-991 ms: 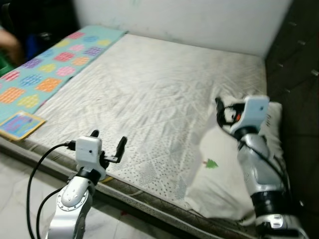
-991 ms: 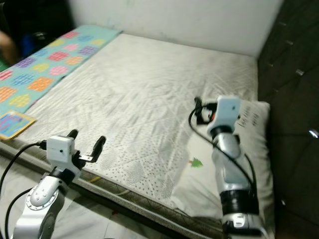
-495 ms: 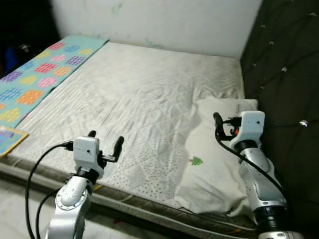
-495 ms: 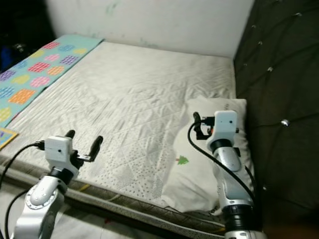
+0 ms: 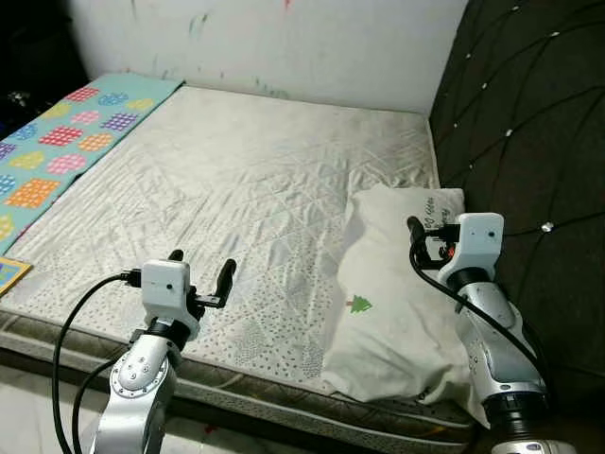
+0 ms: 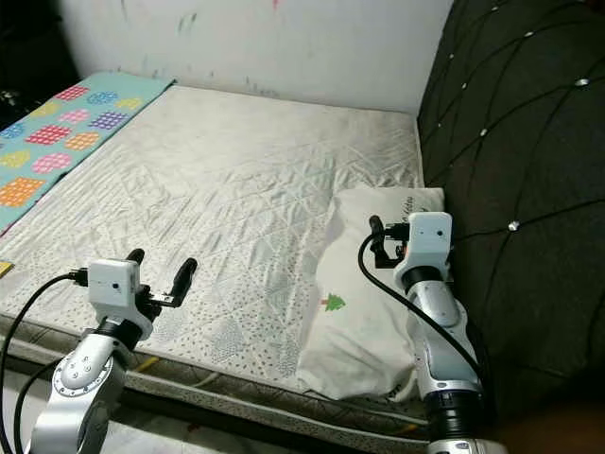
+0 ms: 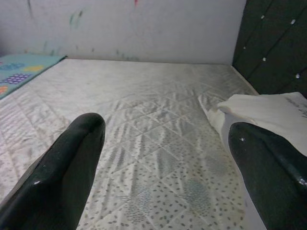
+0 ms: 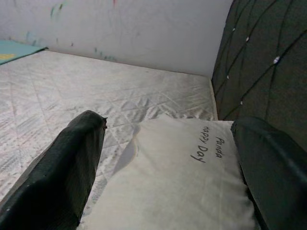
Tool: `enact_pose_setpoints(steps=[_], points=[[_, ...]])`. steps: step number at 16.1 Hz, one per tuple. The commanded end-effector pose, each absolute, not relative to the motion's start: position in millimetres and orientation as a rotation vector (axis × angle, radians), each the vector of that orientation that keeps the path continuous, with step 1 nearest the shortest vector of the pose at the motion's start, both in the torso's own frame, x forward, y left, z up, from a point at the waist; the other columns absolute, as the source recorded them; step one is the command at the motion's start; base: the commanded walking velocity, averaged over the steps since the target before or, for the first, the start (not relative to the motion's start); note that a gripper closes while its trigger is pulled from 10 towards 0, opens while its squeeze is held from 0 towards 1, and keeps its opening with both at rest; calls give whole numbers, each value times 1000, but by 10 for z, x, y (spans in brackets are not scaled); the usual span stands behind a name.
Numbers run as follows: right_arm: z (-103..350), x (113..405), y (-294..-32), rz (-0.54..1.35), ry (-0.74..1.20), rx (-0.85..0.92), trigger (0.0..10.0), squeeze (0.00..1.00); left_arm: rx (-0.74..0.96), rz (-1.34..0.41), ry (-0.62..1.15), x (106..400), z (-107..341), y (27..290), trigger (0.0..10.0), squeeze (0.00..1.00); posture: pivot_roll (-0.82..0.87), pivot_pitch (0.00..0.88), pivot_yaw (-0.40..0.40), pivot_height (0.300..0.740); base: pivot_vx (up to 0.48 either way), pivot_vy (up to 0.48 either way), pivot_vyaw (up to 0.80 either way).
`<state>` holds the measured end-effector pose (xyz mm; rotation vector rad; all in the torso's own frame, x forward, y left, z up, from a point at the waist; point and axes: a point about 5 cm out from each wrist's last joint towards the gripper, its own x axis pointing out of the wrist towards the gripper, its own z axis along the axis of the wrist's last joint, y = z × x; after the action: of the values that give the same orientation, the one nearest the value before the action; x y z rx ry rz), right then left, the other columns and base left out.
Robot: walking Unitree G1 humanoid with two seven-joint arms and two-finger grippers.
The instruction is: Clean up the room
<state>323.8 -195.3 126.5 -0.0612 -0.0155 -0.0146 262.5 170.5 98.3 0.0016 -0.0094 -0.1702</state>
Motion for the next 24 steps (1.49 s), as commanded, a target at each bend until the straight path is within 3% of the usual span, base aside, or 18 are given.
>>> enact_pose_setpoints(steps=[1, 6, 13, 24], points=[[1339, 3260, -1950, -9, -33, -71, 10000, 0, -3, -174, -3, 2645, 986, 1704, 10000, 0, -65, 0, -6, 740, 0, 0, -800], [1326, 3248, -1948, -2, -30, -82, 10000, 0, -13, -177, 2, 2636, 980, 1699, 10000, 0, -66, 0, -8, 740, 0, 0, -800], [1330, 3253, -1921, 12, -33, -83, 10000, 0, -15, -178, 7, 2630, 979, 1702, 10000, 0, -65, 0, -8, 740, 0, 348, -688], [1337, 3271, -1866, 47, -47, -83, 10000, 0, -12, -185, 10, 2619, 973, 1694, 10000, 0, -58, 0, -11, 740, 0, 343, 0]])
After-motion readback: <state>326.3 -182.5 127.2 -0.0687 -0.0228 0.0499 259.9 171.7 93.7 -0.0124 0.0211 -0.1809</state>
